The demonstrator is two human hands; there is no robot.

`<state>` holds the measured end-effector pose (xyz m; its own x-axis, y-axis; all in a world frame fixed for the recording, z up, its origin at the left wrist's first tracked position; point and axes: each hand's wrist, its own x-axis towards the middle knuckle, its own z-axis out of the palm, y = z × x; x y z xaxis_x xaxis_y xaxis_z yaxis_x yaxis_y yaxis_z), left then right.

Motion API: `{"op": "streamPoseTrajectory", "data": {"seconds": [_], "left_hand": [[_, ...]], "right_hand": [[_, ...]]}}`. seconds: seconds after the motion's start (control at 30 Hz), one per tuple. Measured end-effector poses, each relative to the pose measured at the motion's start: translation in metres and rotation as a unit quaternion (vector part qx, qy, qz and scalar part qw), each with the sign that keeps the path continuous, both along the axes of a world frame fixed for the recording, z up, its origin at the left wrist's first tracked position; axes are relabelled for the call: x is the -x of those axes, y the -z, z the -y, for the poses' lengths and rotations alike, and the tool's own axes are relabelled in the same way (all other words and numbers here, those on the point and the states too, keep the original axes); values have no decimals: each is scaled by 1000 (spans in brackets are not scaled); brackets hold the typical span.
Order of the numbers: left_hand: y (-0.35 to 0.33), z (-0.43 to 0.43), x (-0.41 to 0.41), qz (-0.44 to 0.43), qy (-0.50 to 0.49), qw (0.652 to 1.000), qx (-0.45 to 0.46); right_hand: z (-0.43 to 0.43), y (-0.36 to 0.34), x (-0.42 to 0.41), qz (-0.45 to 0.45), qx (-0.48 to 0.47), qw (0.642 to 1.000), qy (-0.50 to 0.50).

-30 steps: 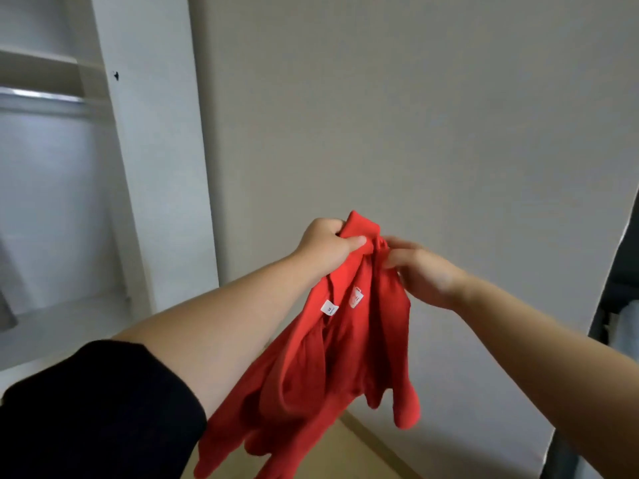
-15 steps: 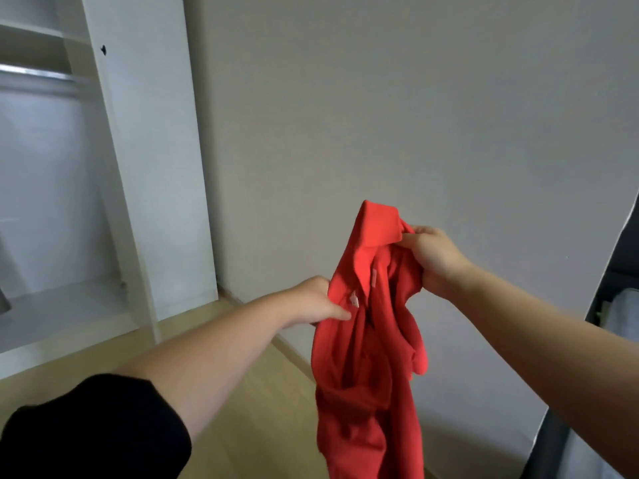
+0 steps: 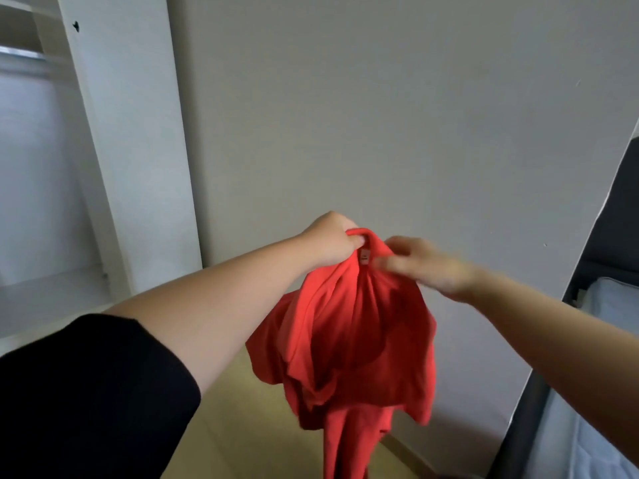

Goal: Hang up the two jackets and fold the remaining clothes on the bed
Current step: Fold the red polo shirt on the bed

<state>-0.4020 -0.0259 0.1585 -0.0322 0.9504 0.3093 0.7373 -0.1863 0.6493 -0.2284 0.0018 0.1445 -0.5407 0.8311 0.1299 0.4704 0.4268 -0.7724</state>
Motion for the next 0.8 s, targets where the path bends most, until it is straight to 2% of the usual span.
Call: {"op": "streamPoseTrajectory", "data": {"seconds": [0.07, 0.17, 0.2, 0.23, 0.33, 0.43, 0.57, 0.63, 0.67, 0.73, 0.8], "left_hand": [[-3, 1, -4, -26, -3, 1000, -11], [-7, 8, 1, -64, 8, 998, -26], [-8, 11, 7, -103, 9, 994, -26], [-7, 14, 14, -171, -4, 985, -23], [-2, 22, 30, -366, -85, 927, -6], [2, 26, 41, -432, -165, 886, 8], [2, 26, 54, -435, -217, 872, 61], [-2, 26, 53, -436, -249, 861, 76], [-4, 25, 51, -424, -268, 861, 77], [-7, 25, 52, -345, -287, 888, 103], [-8, 26, 56, -245, -255, 916, 189]], "right_hand": [[6, 12, 15, 94, -121, 987, 50], [7, 21, 27, 131, -203, 963, 123], [6, 21, 28, 147, -227, 952, 142], [4, 20, 28, 163, -255, 940, 157], [-1, 18, 30, 245, -352, 887, 172], [-1, 15, 32, 346, -401, 832, 163], [0, 1, 30, 412, -372, 812, 180], [-2, -8, 28, 399, -364, 817, 201], [-3, -12, 25, 363, -376, 825, 213], [-6, -12, 20, 299, -396, 833, 244], [-5, -9, 18, 356, -323, 845, 233]]}}
